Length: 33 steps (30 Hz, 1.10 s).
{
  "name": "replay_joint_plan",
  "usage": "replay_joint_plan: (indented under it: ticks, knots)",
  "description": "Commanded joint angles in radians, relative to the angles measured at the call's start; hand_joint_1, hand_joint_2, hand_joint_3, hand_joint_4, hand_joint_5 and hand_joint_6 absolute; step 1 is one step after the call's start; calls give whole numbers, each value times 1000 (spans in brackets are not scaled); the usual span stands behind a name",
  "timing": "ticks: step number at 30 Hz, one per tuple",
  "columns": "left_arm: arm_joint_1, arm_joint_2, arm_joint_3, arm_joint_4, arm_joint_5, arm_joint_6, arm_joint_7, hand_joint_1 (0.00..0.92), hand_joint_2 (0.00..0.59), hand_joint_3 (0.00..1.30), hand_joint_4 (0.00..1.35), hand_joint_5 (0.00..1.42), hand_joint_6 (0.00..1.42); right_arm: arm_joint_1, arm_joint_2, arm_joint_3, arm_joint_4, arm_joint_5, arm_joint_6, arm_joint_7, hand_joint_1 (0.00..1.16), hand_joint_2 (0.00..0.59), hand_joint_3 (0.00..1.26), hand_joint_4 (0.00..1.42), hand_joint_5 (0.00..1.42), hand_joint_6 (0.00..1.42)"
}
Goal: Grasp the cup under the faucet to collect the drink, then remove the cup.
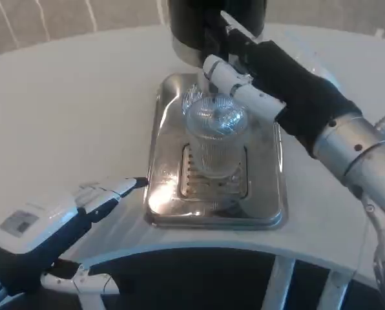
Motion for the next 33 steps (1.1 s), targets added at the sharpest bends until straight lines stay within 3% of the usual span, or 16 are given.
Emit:
replay_joint_plan:
  ticks: [1, 6, 19, 25, 33]
  knots:
    - [16, 7, 13, -10, -5, 11, -16, 103, 74, 96, 75, 141, 167, 1, -16, 26, -5, 31, 4, -13, 155, 528, 0, 0, 0, 16]
    - [21, 9, 19, -16, -8, 11, -22, 100, 75, 96, 75, 141, 167, 5, -49, 55, -31, 43, 28, 7, 106, 520, 0, 0, 0, 1]
    - [40, 5, 35, -37, -14, 15, -36, 98, 75, 96, 76, 141, 167, -29, -176, 178, -114, 19, 95, 57, 1, 475, 0, 0, 0, 0]
    - [53, 8, 43, -41, -20, 16, -40, 98, 75, 96, 76, 141, 167, -59, -232, 254, -120, -34, 66, 77, 0, 458, 0, 0, 0, 0]
    - [70, 9, 56, -56, -29, 19, -47, 98, 75, 96, 76, 141, 167, -88, -262, 333, -106, -113, 1, 94, 0, 472, 0, 0, 0, 0]
